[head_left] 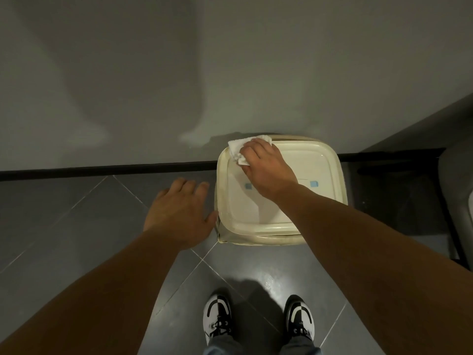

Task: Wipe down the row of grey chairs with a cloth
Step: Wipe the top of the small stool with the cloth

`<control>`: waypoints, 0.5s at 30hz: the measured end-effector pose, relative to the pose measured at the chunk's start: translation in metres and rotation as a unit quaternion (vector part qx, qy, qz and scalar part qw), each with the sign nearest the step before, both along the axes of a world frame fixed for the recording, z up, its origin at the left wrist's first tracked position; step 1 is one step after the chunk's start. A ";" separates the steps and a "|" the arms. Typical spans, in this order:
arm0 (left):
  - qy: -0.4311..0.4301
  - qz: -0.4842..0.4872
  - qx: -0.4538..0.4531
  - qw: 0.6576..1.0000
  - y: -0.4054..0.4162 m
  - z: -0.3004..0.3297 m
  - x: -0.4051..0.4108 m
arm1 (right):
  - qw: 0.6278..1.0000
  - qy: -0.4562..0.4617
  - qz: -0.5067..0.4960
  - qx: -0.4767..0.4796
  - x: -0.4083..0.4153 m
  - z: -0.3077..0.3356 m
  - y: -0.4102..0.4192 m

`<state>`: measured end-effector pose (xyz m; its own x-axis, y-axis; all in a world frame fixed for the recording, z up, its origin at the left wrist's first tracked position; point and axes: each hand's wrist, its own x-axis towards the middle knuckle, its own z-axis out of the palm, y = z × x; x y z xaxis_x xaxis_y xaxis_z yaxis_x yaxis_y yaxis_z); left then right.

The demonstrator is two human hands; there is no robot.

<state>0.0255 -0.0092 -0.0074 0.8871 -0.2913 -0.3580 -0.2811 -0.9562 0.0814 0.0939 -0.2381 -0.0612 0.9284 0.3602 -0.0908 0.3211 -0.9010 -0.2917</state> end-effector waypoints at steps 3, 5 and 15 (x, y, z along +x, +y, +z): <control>-0.018 -0.020 0.002 1.000 -0.009 0.020 0.006 | 1.000 -0.007 -0.023 0.001 -0.008 0.016 -0.011; -0.037 -0.033 0.004 0.999 -0.014 0.036 0.009 | 0.999 -0.016 -0.032 0.000 -0.016 0.029 -0.020; -0.079 -0.098 -0.014 0.992 -0.052 0.142 0.018 | 0.991 -0.067 -0.109 0.044 -0.049 0.159 -0.073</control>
